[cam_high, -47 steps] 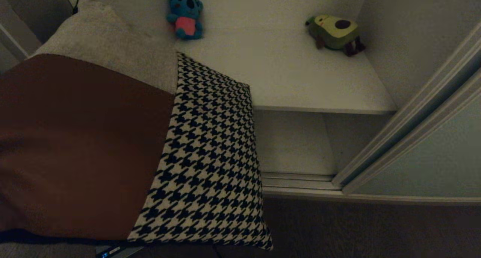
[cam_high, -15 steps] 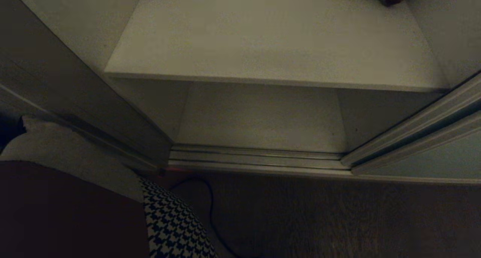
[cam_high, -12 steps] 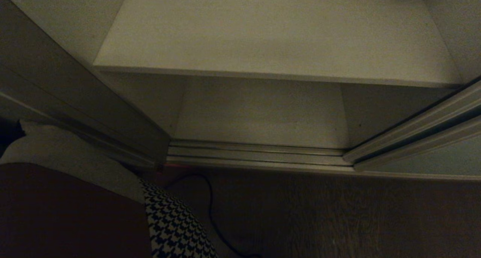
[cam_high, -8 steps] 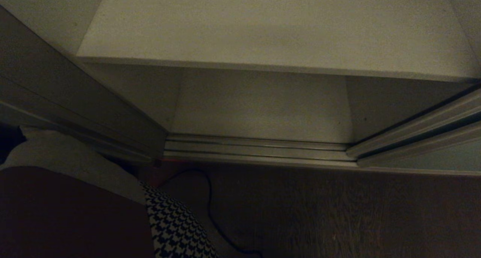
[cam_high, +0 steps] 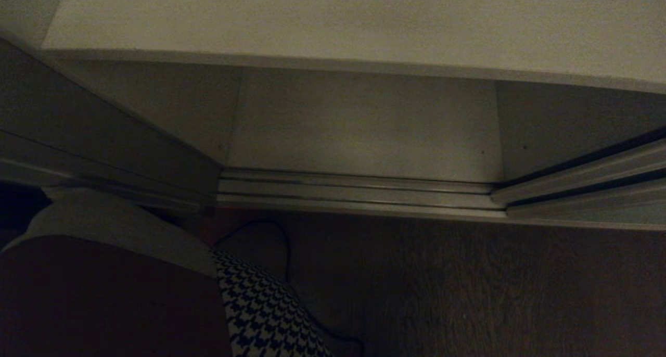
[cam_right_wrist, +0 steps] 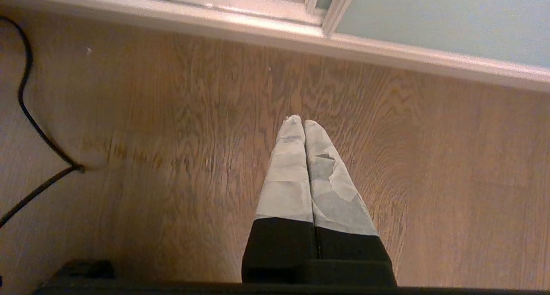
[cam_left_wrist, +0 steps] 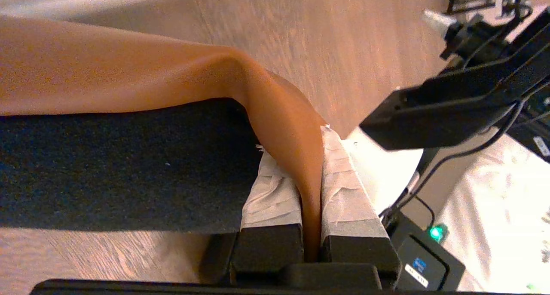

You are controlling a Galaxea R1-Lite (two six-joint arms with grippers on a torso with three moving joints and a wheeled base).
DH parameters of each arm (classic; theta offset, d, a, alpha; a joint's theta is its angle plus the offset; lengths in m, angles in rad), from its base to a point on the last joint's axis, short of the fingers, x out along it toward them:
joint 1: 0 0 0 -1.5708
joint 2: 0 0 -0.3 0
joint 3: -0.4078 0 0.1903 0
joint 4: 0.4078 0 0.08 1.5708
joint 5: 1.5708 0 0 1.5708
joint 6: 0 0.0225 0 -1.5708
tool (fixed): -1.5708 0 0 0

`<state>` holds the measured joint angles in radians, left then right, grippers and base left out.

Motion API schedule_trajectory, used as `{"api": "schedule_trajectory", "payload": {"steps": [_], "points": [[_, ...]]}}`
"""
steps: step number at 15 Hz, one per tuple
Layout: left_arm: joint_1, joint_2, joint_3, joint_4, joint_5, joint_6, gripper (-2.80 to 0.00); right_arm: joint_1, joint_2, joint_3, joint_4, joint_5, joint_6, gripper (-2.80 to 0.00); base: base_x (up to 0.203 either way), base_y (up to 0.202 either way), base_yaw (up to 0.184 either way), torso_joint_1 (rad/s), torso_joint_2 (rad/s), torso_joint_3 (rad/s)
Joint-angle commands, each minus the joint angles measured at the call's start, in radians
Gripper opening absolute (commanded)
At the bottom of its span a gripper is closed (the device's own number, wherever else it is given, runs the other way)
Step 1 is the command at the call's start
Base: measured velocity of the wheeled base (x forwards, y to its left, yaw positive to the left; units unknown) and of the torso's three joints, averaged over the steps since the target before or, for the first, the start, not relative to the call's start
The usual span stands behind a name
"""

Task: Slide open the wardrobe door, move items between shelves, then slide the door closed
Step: Place the pillow on the lower shelf

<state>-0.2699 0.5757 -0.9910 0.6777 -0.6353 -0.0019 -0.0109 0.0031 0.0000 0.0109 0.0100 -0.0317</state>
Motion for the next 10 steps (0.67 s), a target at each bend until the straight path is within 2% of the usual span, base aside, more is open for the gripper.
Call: {"api": "schedule_trajectory", "payload": {"steps": [1,10], "points": [[0.001,0.002,0.014,0.005,-0.007,0.003,-2.80,0.000,-0.002,0.003,0.000,0.001,-0.001,-2.80,0.000,0.000,0.000,0.004,0.00,-0.202],[0.029,0.049,0.031,0.005,-0.007,0.008,-2.80,0.000,0.000,0.003,0.000,0.001,-0.001,-2.80,0.000,0.000,0.000,0.001,0.00,-0.196]]}}
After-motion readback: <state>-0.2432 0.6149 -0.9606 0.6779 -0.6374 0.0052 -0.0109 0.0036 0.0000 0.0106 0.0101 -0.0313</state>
